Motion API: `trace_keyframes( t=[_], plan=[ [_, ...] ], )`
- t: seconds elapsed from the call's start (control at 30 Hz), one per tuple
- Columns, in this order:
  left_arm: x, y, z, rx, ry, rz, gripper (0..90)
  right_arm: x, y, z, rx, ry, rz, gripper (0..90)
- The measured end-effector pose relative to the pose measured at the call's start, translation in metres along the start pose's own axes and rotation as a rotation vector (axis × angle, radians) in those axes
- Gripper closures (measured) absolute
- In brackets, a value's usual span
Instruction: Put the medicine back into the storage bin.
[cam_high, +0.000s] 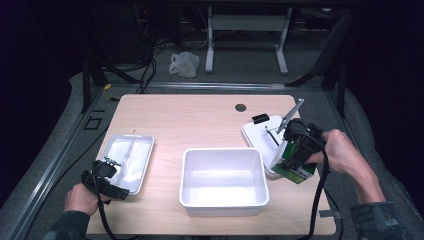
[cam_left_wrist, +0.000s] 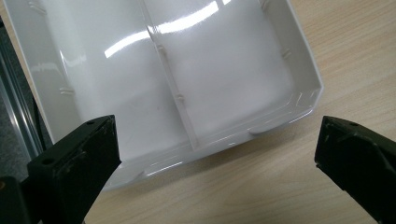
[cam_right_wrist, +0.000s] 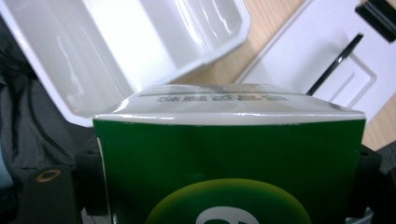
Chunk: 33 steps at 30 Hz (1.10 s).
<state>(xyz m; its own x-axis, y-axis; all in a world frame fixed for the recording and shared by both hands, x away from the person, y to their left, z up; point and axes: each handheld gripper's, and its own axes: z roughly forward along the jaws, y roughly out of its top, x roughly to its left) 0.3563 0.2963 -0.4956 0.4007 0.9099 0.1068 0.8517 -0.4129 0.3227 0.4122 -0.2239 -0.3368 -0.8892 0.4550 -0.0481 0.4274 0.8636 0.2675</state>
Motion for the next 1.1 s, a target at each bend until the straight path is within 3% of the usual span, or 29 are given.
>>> trace_keyframes(
  t=[0.2,0.67,1.1],
  plan=[
    [0.0,0.0,0.0,0.001,-0.002,-0.003,0.0,0.015,0.026,-0.002,0.02,0.003,-0.097,16.4],
    [0.0,0.0,0.001,0.009,-0.005,0.007,0.0,0.036,0.069,0.01,0.027,0.031,-0.227,16.3],
    [0.0,0.0,0.002,0.01,-0.004,0.005,0.0,0.057,0.099,0.044,0.046,0.057,-0.325,16.2]
  ],
)
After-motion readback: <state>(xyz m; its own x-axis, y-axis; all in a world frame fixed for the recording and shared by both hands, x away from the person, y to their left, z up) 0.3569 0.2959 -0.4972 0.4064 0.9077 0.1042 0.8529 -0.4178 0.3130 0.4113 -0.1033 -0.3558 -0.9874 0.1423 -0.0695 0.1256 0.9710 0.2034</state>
